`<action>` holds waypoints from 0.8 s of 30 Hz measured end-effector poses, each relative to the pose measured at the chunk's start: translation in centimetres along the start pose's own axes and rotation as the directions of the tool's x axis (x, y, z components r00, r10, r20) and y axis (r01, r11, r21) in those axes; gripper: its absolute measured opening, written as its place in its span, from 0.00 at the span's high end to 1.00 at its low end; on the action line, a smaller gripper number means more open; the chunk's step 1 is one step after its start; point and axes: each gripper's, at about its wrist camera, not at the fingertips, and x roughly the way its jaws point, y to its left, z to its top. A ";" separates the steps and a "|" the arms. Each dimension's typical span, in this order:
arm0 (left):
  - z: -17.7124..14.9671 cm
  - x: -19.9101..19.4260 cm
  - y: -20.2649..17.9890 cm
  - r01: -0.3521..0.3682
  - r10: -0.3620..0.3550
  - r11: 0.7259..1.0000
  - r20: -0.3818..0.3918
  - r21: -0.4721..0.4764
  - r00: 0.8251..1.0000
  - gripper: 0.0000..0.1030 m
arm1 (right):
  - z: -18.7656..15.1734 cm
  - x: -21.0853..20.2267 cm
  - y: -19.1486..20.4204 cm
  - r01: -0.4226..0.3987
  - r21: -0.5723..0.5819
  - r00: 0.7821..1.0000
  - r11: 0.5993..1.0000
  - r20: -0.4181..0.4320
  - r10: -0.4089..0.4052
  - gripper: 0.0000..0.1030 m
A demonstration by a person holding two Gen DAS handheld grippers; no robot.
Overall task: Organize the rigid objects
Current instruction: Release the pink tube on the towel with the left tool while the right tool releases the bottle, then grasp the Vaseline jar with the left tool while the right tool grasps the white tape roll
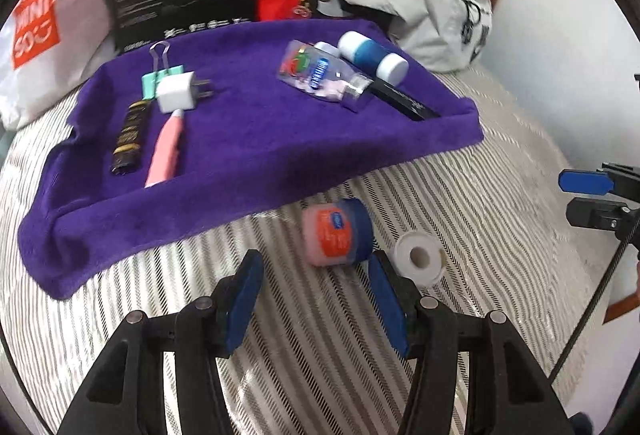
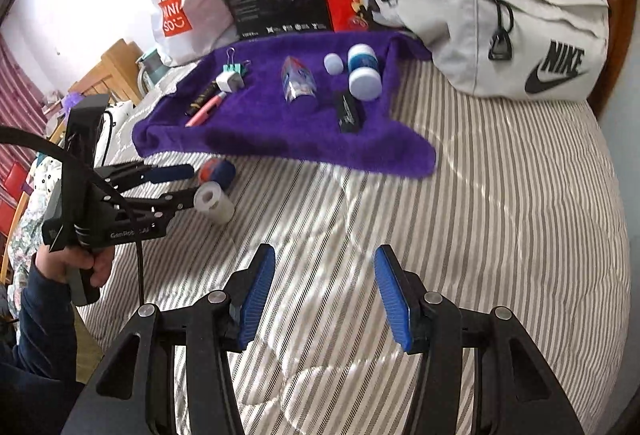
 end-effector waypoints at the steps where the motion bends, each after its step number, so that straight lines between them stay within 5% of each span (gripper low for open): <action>1: 0.1 0.1 -0.1 -0.006 0.006 1.000 -0.002 0.003 1.000 0.49 | -0.1 0.1 0.0 0.001 0.003 1.000 1.000 -0.005 -0.001 0.50; 14: 1.7 1.3 -1.0 -0.056 0.056 0.997 -0.003 -0.058 0.998 0.50 | -0.2 2.2 1.8 -0.034 -0.038 0.998 0.999 -0.052 0.032 0.50; 17: 1.7 1.3 -1.3 -0.086 0.086 0.995 0.000 -0.044 0.996 0.65 | -0.1 2.7 2.1 -0.048 -0.031 0.997 0.998 -0.053 0.046 0.50; 24: 0.7 -0.3 0.8 -0.091 0.091 0.993 -0.002 -0.074 0.996 0.65 | 0.8 4.1 4.2 -0.109 -0.059 0.994 0.992 -0.021 0.108 0.50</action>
